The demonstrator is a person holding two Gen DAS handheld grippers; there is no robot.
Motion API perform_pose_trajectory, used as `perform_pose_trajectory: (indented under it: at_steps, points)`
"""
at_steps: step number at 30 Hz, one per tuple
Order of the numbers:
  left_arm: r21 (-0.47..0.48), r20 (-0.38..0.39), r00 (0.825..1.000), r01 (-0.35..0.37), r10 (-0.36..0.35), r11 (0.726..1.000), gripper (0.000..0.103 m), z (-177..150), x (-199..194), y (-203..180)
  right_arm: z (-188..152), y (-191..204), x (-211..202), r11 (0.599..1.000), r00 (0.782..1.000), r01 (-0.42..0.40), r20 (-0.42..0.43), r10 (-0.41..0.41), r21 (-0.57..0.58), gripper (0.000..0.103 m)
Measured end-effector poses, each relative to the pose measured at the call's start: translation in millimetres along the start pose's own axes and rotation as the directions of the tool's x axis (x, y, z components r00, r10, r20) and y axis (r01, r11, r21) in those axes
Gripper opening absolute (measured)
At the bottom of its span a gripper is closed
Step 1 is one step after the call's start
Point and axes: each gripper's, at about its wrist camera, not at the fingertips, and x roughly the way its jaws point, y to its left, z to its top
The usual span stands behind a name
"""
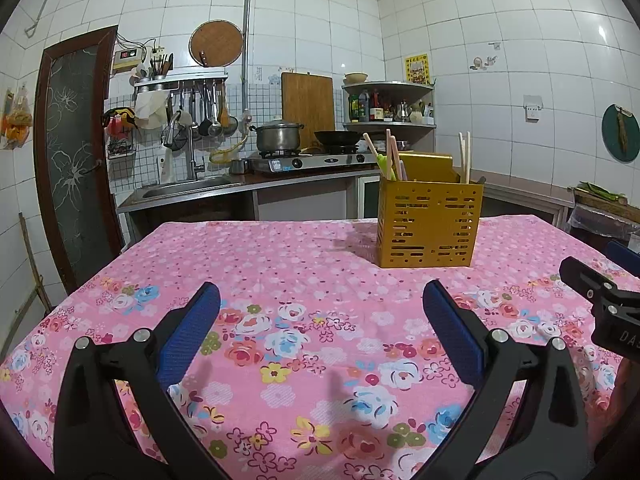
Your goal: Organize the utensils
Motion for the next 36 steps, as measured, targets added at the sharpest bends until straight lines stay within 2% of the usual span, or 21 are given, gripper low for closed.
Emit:
perform_pose_trajectory:
  at_steps: [36]
  points:
    - [0.000,0.006,1.000,-0.001,0.001,1.000,0.098,1.2,-2.0,-0.9,0.3,0.3,-0.1,1.000,1.000,-0.002,0.000,0.002,-0.002,0.099]
